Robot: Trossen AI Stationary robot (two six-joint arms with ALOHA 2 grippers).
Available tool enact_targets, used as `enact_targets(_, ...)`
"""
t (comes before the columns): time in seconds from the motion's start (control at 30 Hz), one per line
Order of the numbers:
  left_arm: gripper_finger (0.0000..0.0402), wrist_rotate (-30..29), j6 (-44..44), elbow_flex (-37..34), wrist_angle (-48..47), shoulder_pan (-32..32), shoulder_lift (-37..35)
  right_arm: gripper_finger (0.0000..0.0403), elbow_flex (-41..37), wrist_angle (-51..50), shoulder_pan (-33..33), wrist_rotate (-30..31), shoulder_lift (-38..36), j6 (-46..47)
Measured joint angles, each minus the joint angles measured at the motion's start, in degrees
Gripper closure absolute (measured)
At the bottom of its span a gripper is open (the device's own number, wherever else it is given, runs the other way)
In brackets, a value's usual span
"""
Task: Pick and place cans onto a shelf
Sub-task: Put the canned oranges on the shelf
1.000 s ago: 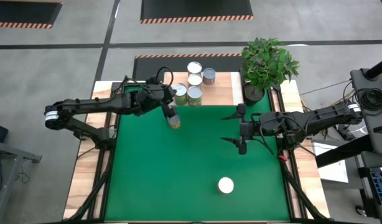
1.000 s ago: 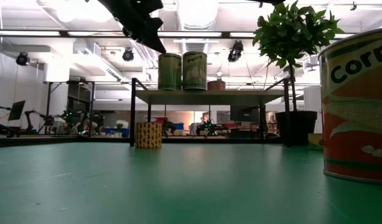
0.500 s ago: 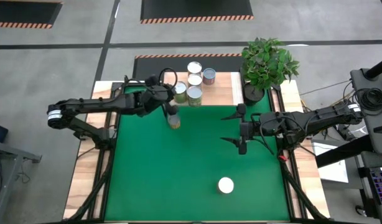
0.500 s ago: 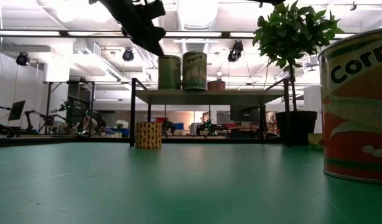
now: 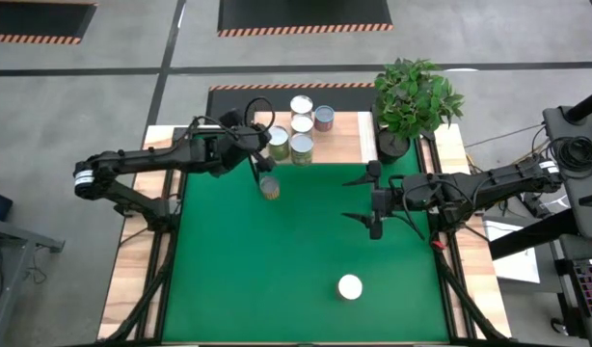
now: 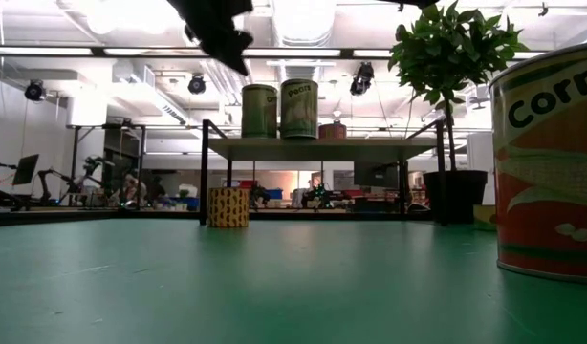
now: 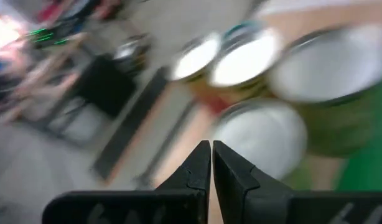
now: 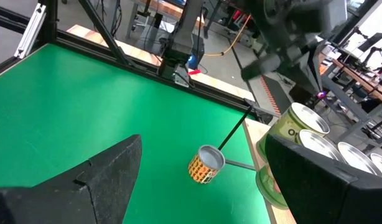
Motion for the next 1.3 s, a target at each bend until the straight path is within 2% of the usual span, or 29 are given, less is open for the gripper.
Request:
enact_targets(0.1,0.0402,11.46,0.0,0.86,-0.64,-0.04,-0.03,0.0076,0.0,-0.28,0.0,0.0,0.0,0.0)
enact_targets(0.17,0.0402,15.49,-0.03,0.58,-0.53,-0.04,-0.03,0.0076,0.01,-0.58,-0.01,0.0,0.01,-0.02)
enact_targets(0.83,0.0402,2.07,-0.81,-0.83,-4.3,0.26,-0.03,0.0076,0.01,-1.0,-0.01,0.0,0.02,0.0)
enact_targets(0.9,0.0402,3.03,-1.19,0.11,-4.6,0.27,-0.03,0.0076,0.0,-1.0,-0.02,0.0,0.02,0.0)
enact_targets(1.03,0.0402,10.57,-1.39,1.45,-3.71,0.26,-0.02,0.0076,0.01,-0.99,-0.02,0.0,0.02,0.0)
enact_targets(1.3,0.0402,9.18,-1.37,0.22,-3.8,1.49,1.82,0.0076,0.01,-1.02,-0.02,0.0,0.02,0.02)
